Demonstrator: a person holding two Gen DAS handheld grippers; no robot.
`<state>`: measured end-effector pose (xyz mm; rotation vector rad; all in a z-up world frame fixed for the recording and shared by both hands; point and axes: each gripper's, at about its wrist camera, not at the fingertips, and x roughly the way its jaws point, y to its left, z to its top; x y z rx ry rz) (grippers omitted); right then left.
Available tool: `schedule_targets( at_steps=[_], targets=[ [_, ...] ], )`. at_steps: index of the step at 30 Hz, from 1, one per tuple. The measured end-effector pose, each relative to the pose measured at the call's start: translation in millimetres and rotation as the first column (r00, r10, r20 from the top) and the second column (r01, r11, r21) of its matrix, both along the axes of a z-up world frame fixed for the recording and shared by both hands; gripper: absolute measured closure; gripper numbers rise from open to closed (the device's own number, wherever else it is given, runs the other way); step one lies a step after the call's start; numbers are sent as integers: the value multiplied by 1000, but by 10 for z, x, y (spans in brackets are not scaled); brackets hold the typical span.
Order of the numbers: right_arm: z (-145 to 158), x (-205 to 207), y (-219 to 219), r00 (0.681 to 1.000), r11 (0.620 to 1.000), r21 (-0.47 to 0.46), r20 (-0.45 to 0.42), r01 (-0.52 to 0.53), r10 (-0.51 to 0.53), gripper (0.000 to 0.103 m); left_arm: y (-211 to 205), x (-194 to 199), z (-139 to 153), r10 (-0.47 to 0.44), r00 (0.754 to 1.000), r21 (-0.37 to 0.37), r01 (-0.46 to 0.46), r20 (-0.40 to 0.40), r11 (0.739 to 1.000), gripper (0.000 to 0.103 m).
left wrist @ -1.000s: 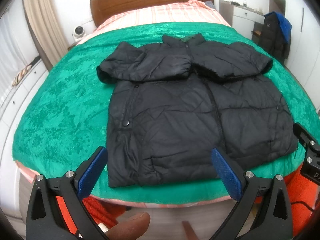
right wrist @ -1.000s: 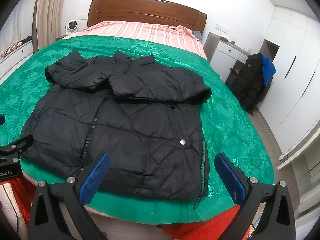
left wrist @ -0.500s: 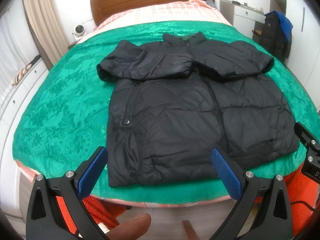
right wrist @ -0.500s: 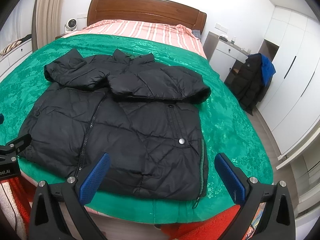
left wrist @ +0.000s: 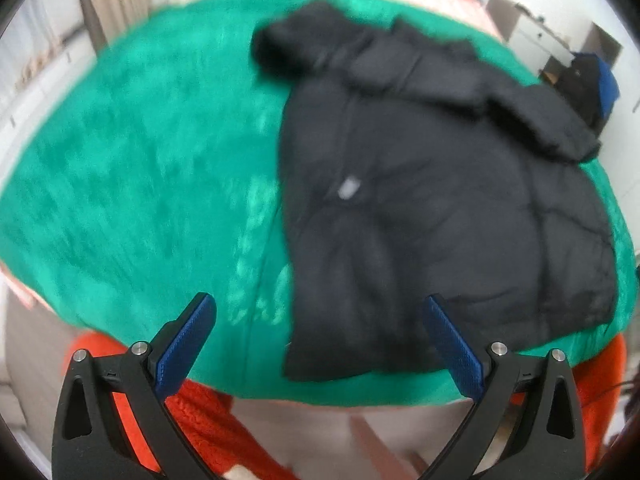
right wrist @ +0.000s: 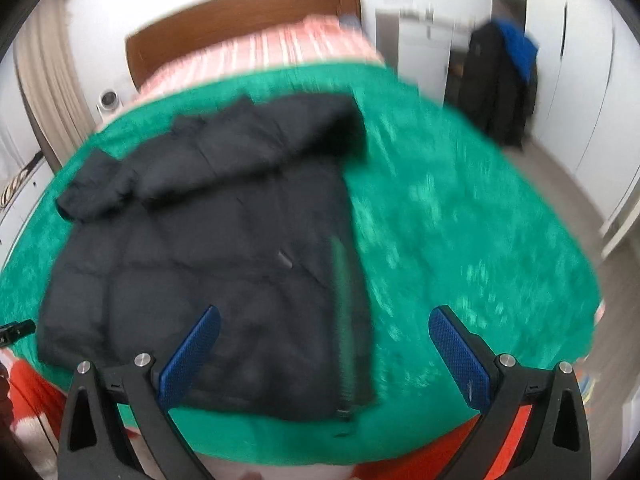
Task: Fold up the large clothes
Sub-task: 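Grasp the zipper edge of the black jacket with the right gripper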
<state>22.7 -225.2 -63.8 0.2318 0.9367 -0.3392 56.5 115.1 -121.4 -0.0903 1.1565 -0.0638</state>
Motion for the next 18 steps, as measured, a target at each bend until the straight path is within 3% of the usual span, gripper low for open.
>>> schedule_targets(
  at_steps=[4, 6, 7, 8, 9, 10, 11, 15, 18],
  targets=[
    [-622, 55, -186, 989, 975, 219, -125, -48, 77, 0, 32, 90, -344, -49, 996, -26, 47, -77, 999, 0],
    [-701, 50, -186, 991, 951, 303, -98, -60, 94, 4, 38, 98, -385, -53, 996, -24, 51, -69, 998, 3],
    [-685, 48, -172, 992, 942, 328, -73, -70, 99, 25, 46, 92, -380, -50, 997, -27, 48, -64, 998, 11],
    [-658, 55, -155, 992, 941, 331, -69, -76, 104, 45, 56, 84, -369, -51, 997, -39, 48, -60, 998, 40],
    [-617, 62, -138, 992, 944, 321, -71, -81, 109, 50, 55, 78, -351, -65, 996, -79, 60, -62, 995, 75],
    [-553, 62, -110, 991, 949, 301, -70, -90, 116, 64, 60, 65, -323, -70, 996, -112, 62, -64, 992, 81],
    [-486, 49, -75, 989, 953, 283, -66, -105, 129, 71, 60, 48, -290, -67, 996, -102, 61, -57, 993, 85],
    [-279, -105, 1, 988, 963, 240, -54, -125, 142, 76, 27, -172, -95, -118, 993, -34, 117, -15, 993, 89],
    [-451, -165, 31, 983, 965, 235, -105, -120, 148, 76, 25, -271, -235, -122, 991, 8, 123, -51, 992, 83]
  ],
)
